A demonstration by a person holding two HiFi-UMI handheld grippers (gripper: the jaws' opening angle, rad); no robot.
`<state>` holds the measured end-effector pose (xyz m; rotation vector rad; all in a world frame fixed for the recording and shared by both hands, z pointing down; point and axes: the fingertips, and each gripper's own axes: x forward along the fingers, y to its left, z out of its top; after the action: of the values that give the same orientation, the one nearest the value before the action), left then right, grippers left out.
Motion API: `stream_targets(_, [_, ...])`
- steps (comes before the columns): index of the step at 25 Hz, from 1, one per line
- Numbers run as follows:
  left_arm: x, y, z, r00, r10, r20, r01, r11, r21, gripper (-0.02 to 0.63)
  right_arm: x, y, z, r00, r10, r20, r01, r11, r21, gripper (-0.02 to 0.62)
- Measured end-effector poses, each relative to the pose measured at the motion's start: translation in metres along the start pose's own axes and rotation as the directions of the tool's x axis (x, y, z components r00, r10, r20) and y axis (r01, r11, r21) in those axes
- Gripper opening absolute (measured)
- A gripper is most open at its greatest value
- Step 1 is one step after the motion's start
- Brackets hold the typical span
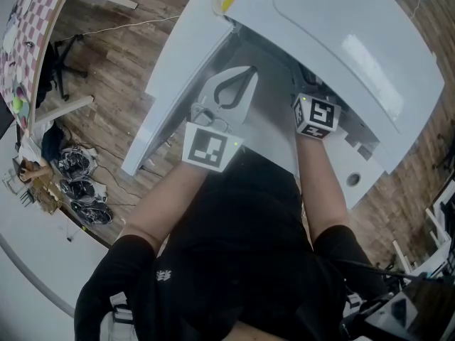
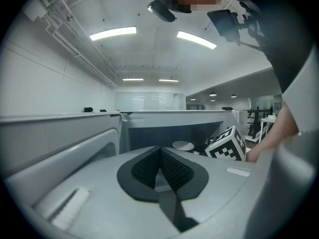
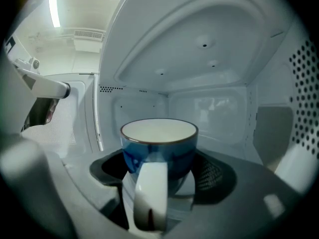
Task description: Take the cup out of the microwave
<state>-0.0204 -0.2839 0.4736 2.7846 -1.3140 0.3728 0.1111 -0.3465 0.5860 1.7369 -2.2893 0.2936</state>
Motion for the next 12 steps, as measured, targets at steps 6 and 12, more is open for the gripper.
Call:
stream_targets(6, [-0.009,-0.001,0.002,1.0,-0.003,0.001,0.003,1.0,0.0,0.003,-0.007,0.001,0.004,1.0,0.0,-0.008,0.0,1.0,0.006,0.387])
stream_targets(12, [-0.016,0.0,0.012,1.0,-0.002,0.022,0.002,1.0,0.0,0.003,-0.017,0.005,0.013,1.0,-0.001,-0.002,0.001,1.0,0.004,0.387])
